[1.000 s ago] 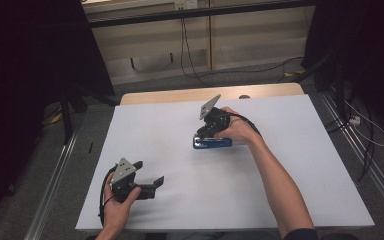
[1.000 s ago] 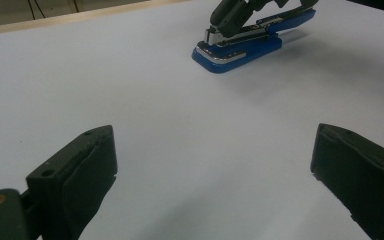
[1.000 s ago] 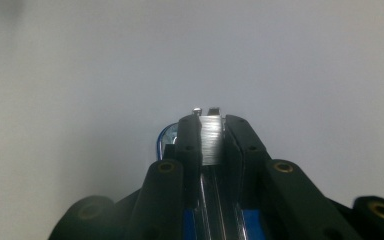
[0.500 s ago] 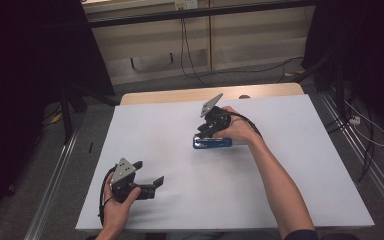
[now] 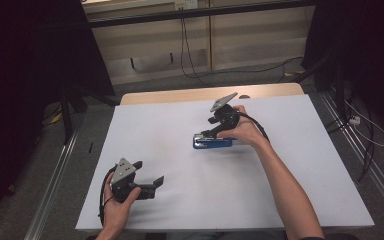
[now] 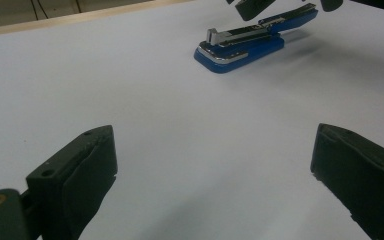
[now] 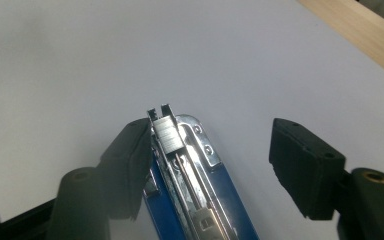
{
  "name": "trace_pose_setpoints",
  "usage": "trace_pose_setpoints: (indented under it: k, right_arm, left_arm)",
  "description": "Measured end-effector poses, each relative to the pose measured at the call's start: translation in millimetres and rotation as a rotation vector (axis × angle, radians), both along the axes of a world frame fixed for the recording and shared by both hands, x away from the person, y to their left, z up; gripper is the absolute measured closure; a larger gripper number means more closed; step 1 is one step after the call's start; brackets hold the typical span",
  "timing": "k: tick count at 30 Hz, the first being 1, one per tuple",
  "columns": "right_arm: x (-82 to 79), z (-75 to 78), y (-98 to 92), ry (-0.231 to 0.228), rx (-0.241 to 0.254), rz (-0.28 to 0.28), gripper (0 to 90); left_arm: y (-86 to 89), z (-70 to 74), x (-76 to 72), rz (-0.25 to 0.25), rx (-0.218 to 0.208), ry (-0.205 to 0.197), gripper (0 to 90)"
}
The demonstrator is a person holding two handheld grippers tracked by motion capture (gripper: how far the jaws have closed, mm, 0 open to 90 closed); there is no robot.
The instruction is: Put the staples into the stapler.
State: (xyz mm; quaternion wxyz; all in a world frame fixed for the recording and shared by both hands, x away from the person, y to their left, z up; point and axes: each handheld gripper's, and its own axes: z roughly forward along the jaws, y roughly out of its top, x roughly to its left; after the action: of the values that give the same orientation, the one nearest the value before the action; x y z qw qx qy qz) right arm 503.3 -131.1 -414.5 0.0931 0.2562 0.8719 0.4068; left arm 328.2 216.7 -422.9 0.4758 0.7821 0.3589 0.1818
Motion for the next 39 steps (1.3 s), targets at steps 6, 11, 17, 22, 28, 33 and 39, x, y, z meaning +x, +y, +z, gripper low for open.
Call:
trace_pose_setpoints:
  k: [6, 11, 17, 22, 28, 33, 39]
  right_arm:
    - [-4.3, 0.7, -12.5, 0.008, 0.046, -0.103, 17.0]
    - [-8.5, 2.6, -21.6, -0.015, 0.077, -0.171, 12.3]
    - [-15.0, 3.7, -30.8, -0.017, 0.123, -0.262, 9.3]
    - [-20.8, 1.8, -42.2, -0.033, 0.167, -0.360, 6.2]
    - [-30.4, -0.2, -52.0, -0.070, 0.161, -0.403, 5.1]
    - [-41.3, -0.1, -58.9, -0.082, 0.163, -0.448, 7.4]
    - [-54.2, -2.2, -66.7, -0.081, 0.168, -0.490, 7.2]
  left_arm:
    - [0.4, 0.3, 0.2, 0.008, 0.000, 0.000, 4.8]
    - [0.1, 0.1, 1.2, 0.005, 0.001, 0.000, 4.8]
    - [0.7, -0.6, 1.0, 0.009, 0.002, 0.002, 4.8]
    - [1.1, -0.3, 1.7, 0.012, -0.001, 0.003, 4.8]
    - [0.0, -0.9, 1.9, 0.006, 0.005, 0.004, 4.8]
    - [1.0, -0.4, 2.5, 0.011, 0.003, 0.007, 4.8]
    - [1.8, 0.5, 2.4, 0.023, 0.000, -0.002, 4.8]
